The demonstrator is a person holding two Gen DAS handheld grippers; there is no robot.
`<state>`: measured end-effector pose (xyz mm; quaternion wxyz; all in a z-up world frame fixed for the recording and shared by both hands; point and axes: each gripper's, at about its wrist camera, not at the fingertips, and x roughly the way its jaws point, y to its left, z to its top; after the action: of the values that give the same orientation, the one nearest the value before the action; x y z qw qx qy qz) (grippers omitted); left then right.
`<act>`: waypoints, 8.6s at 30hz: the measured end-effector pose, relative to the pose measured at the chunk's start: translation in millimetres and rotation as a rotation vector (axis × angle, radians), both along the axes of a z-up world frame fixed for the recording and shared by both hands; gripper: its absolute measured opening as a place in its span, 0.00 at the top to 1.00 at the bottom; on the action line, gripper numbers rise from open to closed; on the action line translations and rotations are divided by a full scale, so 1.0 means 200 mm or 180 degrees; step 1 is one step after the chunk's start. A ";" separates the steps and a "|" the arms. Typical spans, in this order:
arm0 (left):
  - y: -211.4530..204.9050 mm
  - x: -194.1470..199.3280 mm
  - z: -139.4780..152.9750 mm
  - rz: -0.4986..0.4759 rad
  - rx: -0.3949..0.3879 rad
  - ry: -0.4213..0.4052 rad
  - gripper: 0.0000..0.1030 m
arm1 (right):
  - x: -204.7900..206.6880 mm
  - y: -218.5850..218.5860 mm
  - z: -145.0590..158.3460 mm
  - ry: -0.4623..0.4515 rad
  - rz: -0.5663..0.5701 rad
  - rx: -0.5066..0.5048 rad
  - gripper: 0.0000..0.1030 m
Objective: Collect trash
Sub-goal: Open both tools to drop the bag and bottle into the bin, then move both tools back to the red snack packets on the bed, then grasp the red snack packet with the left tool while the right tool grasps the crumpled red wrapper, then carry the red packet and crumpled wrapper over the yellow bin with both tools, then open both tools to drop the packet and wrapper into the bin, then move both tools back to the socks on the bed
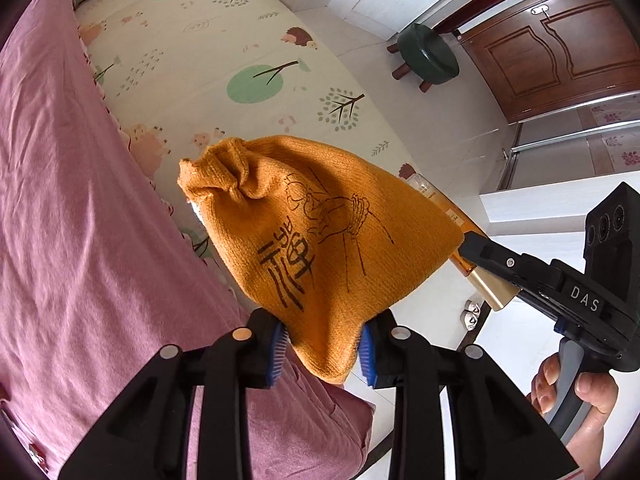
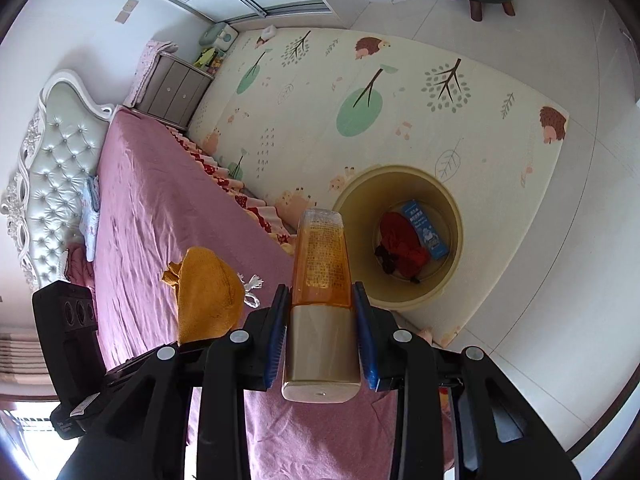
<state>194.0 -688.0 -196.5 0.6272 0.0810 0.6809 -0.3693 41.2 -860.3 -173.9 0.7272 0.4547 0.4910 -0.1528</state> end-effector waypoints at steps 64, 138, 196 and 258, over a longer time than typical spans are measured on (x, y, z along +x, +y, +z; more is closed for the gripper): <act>2.68 -0.29 0.17 0.1545 0.0583 -0.0599 0.26 | 0.52 2.61 0.13 0.0002 0.2467 -0.0050 0.47; 3.43 0.09 -0.26 0.2521 0.0127 0.0286 0.66 | 1.02 3.25 -0.34 0.0554 0.2753 -0.0106 0.86; 0.75 -0.26 0.07 0.0692 0.0061 -0.0081 0.66 | -0.07 0.63 0.03 0.0031 0.0535 -0.0018 0.86; 1.20 -0.05 0.14 0.1015 0.0101 -0.0345 0.25 | 0.37 1.13 0.12 -0.0008 0.1160 -0.0119 0.59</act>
<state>183.5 -448.2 -169.0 0.7123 0.0016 0.6561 -0.2493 114.5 -634.0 -150.6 0.7518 0.3448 0.5615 -0.0270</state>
